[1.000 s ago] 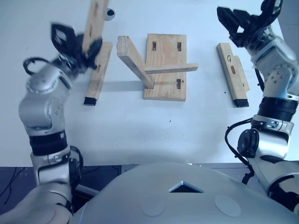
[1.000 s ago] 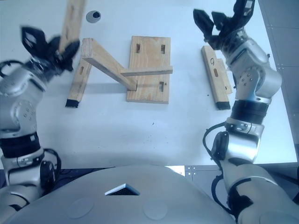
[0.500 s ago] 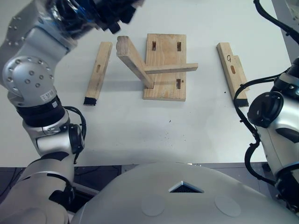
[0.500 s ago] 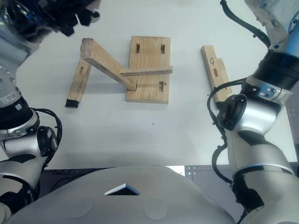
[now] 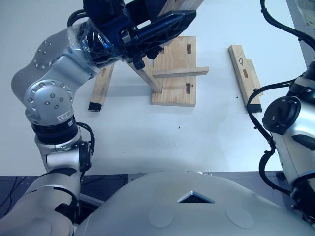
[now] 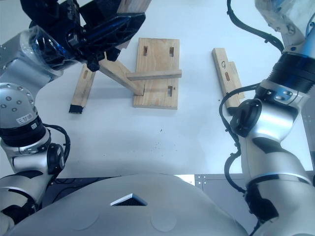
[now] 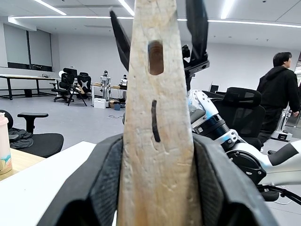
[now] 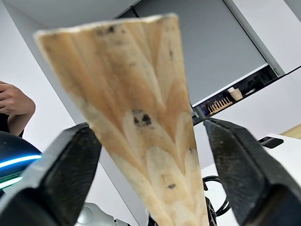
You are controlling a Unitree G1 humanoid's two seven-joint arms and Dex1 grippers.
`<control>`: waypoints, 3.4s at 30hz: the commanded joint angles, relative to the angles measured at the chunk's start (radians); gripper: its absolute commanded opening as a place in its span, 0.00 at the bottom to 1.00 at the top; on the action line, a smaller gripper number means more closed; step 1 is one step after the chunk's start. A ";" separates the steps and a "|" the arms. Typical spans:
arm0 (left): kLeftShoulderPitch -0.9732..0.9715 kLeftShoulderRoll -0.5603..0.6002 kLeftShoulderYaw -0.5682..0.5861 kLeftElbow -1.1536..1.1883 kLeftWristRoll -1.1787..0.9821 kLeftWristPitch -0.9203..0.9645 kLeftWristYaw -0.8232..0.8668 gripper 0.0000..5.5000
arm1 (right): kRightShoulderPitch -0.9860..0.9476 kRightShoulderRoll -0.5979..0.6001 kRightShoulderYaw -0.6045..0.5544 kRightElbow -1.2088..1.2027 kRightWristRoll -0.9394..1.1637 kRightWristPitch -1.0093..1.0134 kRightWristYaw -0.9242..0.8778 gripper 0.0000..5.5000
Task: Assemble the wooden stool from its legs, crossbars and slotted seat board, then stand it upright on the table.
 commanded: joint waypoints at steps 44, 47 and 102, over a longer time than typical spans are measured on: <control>-0.047 0.042 0.210 0.182 -0.244 0.013 0.195 0.54 | 0.394 -0.098 0.216 -0.158 -0.594 -0.557 0.183 0.38; -0.037 0.036 0.201 0.176 -0.238 0.009 0.199 0.54 | 0.400 -0.104 0.229 -0.165 -0.601 -0.544 0.202 0.38; 0.019 0.002 0.178 0.175 -0.190 -0.017 0.194 0.54 | 0.373 -0.222 0.262 -0.193 -0.609 -0.455 0.330 0.38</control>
